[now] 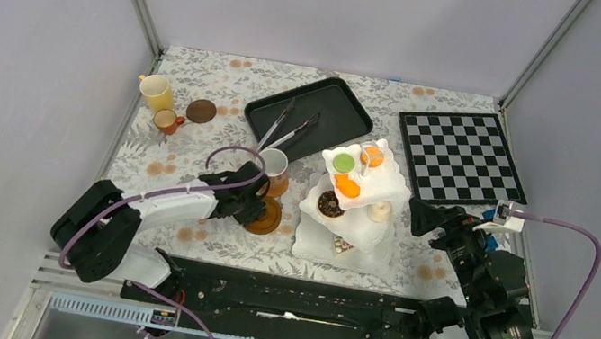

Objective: Serve the afternoon tea

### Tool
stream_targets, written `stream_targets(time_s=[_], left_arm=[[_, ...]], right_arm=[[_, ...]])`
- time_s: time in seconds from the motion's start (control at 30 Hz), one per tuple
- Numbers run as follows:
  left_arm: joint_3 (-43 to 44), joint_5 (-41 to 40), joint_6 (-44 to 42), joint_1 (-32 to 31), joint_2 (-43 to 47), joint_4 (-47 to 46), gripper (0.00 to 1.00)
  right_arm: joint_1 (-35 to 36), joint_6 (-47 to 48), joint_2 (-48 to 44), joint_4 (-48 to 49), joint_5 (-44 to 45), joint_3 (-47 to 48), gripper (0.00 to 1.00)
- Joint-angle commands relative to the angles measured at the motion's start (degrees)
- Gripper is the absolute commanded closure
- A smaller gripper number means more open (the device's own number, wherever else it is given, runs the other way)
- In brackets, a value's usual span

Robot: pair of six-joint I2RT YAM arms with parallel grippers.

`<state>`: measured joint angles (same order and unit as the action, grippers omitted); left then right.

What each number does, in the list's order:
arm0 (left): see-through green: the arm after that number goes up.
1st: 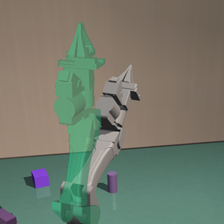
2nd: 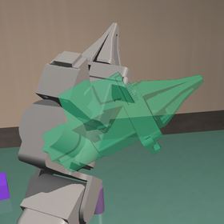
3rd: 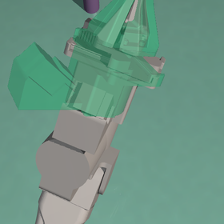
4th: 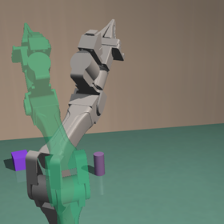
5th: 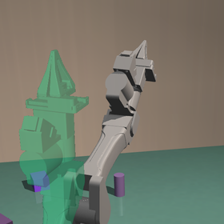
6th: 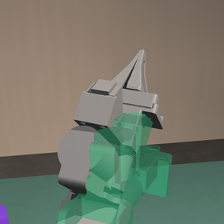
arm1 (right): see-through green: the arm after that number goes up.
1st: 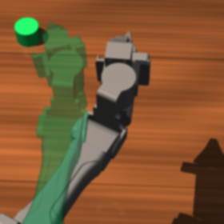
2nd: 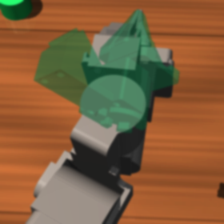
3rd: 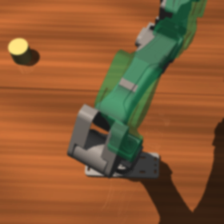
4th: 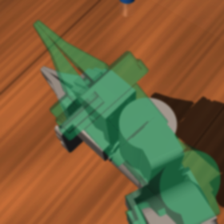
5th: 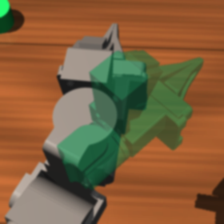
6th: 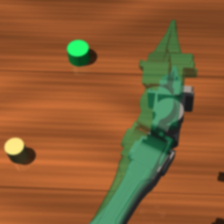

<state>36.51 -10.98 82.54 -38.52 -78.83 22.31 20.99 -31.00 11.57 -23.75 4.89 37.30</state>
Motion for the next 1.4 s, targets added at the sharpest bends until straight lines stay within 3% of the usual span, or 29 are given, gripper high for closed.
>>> stream_targets(time_s=[0.0, 0.03, 0.13, 0.17, 0.4, 0.43, 0.6, 0.83, 1.03, 1.37], left_arm=[[1.7, -3.4, -2.1, -0.3, 4.5, 10.8, 0.59], [2.7, -3.7, -2.4, -0.3, 5.9, 11.9, 0.51], [6.2, -3.4, -7.1, -0.5, 10.7, 14.9, 0.07], [7.3, -3.2, -9.0, -0.5, 12.3, 15.4, 0.02], [9.4, 1.7, -24.4, -0.6, 21.8, 11.1, 0.01], [8.7, 2.0, -24.8, -0.6, 22.5, 11.6, 0.03], [2.2, 1.5, -23.1, -0.6, 24.1, 13.5, 0.40], [-6.1, -2.0, -20.6, -0.6, 24.0, 13.8, 0.78], [-9.1, -1.4, -20.5, -0.6, 18.1, 6.9, 0.91], [-7.4, 2.2, -21.4, -1.1, 8.2, -3.8, 0.96]], right_arm=[[0.3, -0.7, 0.2, 1.2, -0.4, 0.2, 0.02], [0.3, -0.7, 0.3, 1.2, -0.4, 0.2, 0.02], [0.3, -0.5, 0.4, 1.7, -0.5, 0.1, 0.02], [0.3, -0.5, 0.4, 1.8, -0.5, 0.0, 0.02], [0.3, -1.5, 0.0, 2.7, -0.9, -1.8, 0.02], [0.3, -1.6, 0.0, 2.8, -1.1, -1.8, 0.02], [0.3, -0.9, -0.1, 2.4, -0.9, -1.0, 0.02], [0.3, -0.8, -0.5, 2.0, -0.7, -0.8, 0.02], [0.3, -0.5, -0.4, 1.8, -0.7, -0.1, 0.02], [0.3, -0.9, -0.9, 1.5, -0.5, -0.4, 0.02]])
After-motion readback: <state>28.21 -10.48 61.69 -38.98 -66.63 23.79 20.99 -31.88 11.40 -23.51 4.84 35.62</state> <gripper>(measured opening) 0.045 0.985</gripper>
